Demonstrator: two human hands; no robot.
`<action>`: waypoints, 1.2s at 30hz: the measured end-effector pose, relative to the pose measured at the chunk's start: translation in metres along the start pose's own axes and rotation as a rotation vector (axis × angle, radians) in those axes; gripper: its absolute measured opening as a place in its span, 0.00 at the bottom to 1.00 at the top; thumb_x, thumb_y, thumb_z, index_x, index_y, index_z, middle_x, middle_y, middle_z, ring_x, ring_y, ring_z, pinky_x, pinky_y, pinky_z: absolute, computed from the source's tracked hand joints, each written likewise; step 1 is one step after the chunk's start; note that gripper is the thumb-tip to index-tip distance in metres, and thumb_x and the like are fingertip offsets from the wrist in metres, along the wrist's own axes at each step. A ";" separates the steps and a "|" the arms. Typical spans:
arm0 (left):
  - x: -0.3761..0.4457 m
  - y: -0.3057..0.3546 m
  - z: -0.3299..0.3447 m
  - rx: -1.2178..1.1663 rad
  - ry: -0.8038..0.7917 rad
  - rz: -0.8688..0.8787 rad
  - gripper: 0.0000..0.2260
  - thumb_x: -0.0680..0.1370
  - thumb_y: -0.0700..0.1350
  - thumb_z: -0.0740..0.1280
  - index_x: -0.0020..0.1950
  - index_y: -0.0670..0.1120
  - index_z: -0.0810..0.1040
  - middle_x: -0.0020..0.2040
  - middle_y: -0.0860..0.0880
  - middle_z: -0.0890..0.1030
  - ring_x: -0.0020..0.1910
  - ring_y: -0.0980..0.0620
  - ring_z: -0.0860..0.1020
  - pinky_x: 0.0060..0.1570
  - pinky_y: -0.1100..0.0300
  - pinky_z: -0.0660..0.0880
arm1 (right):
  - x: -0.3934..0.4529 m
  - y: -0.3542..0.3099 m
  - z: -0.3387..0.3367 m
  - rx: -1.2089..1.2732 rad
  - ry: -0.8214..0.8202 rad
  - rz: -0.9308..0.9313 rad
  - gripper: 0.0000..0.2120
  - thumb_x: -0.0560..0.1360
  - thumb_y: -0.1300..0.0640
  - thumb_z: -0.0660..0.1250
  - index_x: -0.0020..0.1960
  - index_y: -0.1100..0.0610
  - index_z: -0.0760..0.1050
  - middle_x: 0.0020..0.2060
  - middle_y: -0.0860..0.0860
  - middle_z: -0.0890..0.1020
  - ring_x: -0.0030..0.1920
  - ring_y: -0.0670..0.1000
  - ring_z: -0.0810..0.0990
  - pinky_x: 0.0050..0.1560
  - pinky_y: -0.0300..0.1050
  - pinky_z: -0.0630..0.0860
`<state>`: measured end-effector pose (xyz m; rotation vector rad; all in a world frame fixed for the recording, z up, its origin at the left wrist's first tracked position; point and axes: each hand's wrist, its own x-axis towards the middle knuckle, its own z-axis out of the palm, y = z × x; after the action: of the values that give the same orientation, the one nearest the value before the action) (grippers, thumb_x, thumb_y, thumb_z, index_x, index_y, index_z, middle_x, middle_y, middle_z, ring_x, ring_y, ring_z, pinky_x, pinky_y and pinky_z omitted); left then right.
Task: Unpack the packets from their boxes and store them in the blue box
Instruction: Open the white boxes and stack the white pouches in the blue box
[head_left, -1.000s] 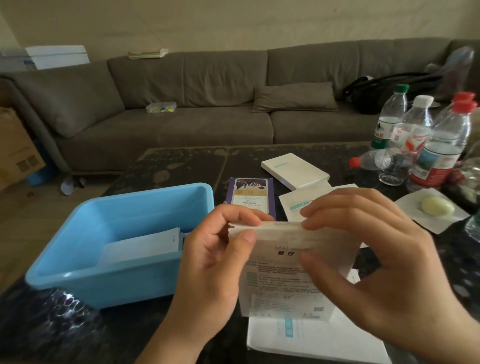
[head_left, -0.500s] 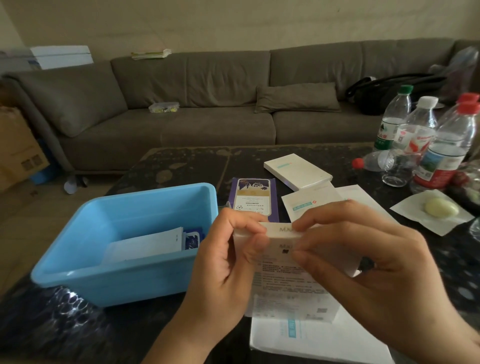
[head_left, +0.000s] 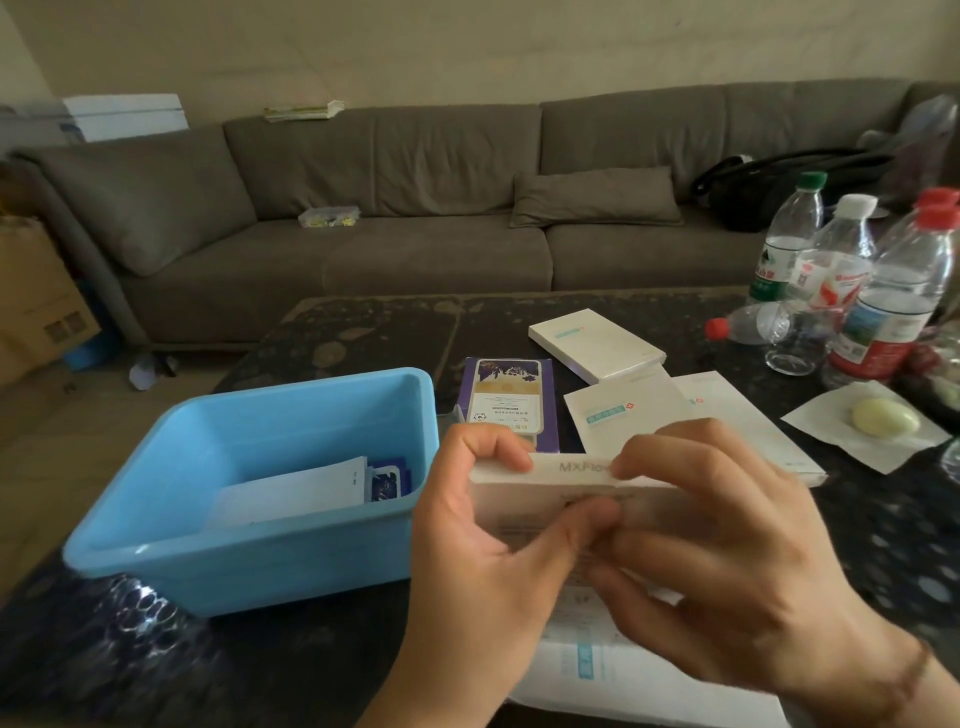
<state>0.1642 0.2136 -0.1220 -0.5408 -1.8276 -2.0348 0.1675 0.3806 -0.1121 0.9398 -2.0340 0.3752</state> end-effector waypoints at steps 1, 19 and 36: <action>0.000 -0.001 0.001 0.029 0.018 0.007 0.19 0.65 0.42 0.81 0.43 0.51 0.71 0.44 0.57 0.83 0.44 0.56 0.84 0.39 0.67 0.79 | 0.000 -0.001 0.000 0.016 -0.011 0.007 0.08 0.71 0.52 0.72 0.35 0.54 0.82 0.54 0.51 0.74 0.42 0.59 0.76 0.37 0.50 0.73; 0.016 0.004 -0.031 0.125 0.184 0.209 0.21 0.70 0.48 0.68 0.62 0.54 0.70 0.62 0.58 0.76 0.63 0.44 0.76 0.60 0.53 0.73 | 0.005 0.055 -0.023 0.529 0.386 1.107 0.11 0.73 0.52 0.70 0.47 0.56 0.70 0.42 0.56 0.81 0.30 0.46 0.81 0.24 0.39 0.75; 0.017 -0.007 -0.051 0.111 0.291 0.200 0.13 0.72 0.46 0.67 0.55 0.51 0.74 0.54 0.53 0.78 0.52 0.50 0.80 0.52 0.64 0.74 | -0.001 0.069 0.063 0.661 -0.096 1.511 0.08 0.78 0.60 0.68 0.56 0.58 0.80 0.47 0.53 0.84 0.41 0.50 0.86 0.39 0.42 0.81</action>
<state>0.1436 0.1632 -0.1239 -0.3583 -1.6313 -1.7649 0.0809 0.3927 -0.1451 -0.4944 -2.3796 1.8617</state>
